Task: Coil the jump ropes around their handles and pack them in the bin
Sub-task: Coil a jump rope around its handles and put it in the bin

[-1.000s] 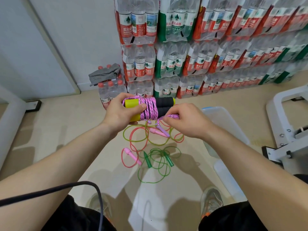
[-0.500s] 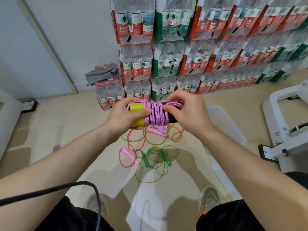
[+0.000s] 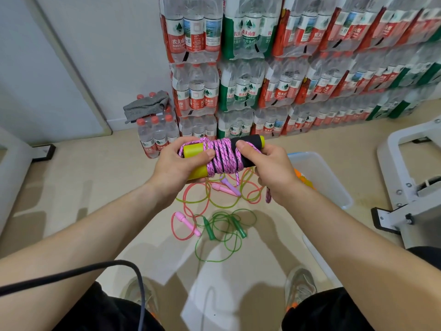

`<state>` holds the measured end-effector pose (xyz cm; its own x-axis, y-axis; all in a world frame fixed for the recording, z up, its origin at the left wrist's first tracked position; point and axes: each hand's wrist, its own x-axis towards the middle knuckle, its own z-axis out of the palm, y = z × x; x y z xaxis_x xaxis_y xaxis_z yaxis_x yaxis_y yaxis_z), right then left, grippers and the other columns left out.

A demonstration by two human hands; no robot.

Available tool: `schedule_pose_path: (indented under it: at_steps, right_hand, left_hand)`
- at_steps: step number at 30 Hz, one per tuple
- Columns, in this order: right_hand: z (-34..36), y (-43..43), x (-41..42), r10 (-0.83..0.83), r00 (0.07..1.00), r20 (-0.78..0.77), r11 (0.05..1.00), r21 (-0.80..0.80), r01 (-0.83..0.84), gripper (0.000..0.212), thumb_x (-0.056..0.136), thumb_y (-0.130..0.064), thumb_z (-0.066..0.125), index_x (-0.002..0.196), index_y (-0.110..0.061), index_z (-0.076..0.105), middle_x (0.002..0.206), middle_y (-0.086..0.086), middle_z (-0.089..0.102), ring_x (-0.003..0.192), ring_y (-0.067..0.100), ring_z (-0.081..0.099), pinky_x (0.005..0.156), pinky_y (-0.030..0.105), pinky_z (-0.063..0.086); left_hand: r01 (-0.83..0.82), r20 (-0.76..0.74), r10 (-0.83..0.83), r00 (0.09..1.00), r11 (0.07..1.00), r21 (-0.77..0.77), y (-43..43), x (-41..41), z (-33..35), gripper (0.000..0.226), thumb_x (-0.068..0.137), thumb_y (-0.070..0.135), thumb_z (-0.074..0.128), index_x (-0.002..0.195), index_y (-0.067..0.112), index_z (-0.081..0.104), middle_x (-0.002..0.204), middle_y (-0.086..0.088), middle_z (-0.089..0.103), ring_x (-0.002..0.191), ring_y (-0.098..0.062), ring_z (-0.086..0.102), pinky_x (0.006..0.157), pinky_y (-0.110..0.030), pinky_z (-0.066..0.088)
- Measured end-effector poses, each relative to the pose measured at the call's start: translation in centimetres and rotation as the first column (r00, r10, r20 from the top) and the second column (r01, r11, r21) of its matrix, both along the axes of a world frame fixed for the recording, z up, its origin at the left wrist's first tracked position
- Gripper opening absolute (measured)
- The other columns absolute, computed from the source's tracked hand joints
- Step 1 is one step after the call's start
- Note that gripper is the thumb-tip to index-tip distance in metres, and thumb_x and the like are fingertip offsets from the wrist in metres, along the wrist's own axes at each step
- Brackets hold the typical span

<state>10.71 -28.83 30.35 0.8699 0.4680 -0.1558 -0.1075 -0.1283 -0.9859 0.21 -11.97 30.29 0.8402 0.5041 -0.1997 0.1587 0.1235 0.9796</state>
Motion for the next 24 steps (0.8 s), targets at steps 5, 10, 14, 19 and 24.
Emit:
schedule_pose_path:
  at_steps: [5,10,14,19,24]
  right_hand:
    - [-0.5,-0.1,-0.1,0.018,0.997,-0.071,0.994,0.113,-0.01,0.008,0.093,-0.012,0.07,0.096,-0.004,0.072,0.06,-0.008,0.068,0.048,-0.001,0.058,0.043,0.007,0.037]
    - [-1.8,0.4,0.0,-0.06,0.998,0.003,0.996,0.064,0.059,0.013,0.084,-0.016,0.08,0.088,-0.005,0.076,0.082,0.011,0.077,0.071,0.021,0.074,0.063,0.032,0.059]
    - [-1.8,0.9,-0.5,-0.042,0.999,0.029,0.997,0.068,0.04,0.013,0.08,-0.016,0.082,0.088,-0.008,0.077,0.087,0.015,0.077,0.084,0.033,0.074,0.08,0.047,0.062]
    - [-1.8,1.6,-1.8,0.049,0.998,0.027,0.998,0.033,-0.05,0.01,0.078,-0.018,0.082,0.086,-0.013,0.077,0.081,0.004,0.077,0.076,0.022,0.074,0.064,0.033,0.059]
    - [-0.2,0.7,-1.3,0.203,0.979,-0.012,0.979,-0.009,-0.203,0.011,0.091,-0.016,0.073,0.081,-0.012,0.072,0.054,-0.01,0.063,0.043,0.002,0.054,0.04,0.012,0.036]
  left_hand:
    - [0.098,-0.131,-0.087,0.988,0.992,0.08,1.0,0.1,-0.2,0.041,0.079,0.035,0.08,0.115,0.023,0.065,0.107,-0.008,0.072,0.079,-0.02,0.074,0.059,-0.029,0.057]
    - [0.256,-0.28,-0.112,0.953,0.794,0.551,1.4,0.5,-0.5,0.041,0.084,0.06,0.068,0.109,0.028,0.067,0.108,0.006,0.064,0.102,-0.018,0.064,0.087,-0.036,0.052]
    - [0.366,-0.371,-0.077,0.926,0.434,0.823,0.0,0.4,0.4,0.092,0.072,0.086,0.036,0.143,0.028,0.047,0.136,0.001,0.054,0.125,-0.023,0.048,0.103,-0.045,0.041]
    - [0.474,-0.437,-0.184,0.881,0.353,0.807,-0.7,0.6,0.4,0.083,0.06,0.096,0.043,0.118,0.038,0.054,0.105,0.016,0.065,0.095,-0.011,0.06,0.079,-0.039,0.051]
    - [0.482,-0.322,-0.361,0.875,0.585,0.652,0.4,0.7,-0.4,0.054,0.065,0.074,0.065,0.097,0.032,0.058,0.084,0.008,0.068,0.074,-0.008,0.064,0.071,-0.043,0.055]
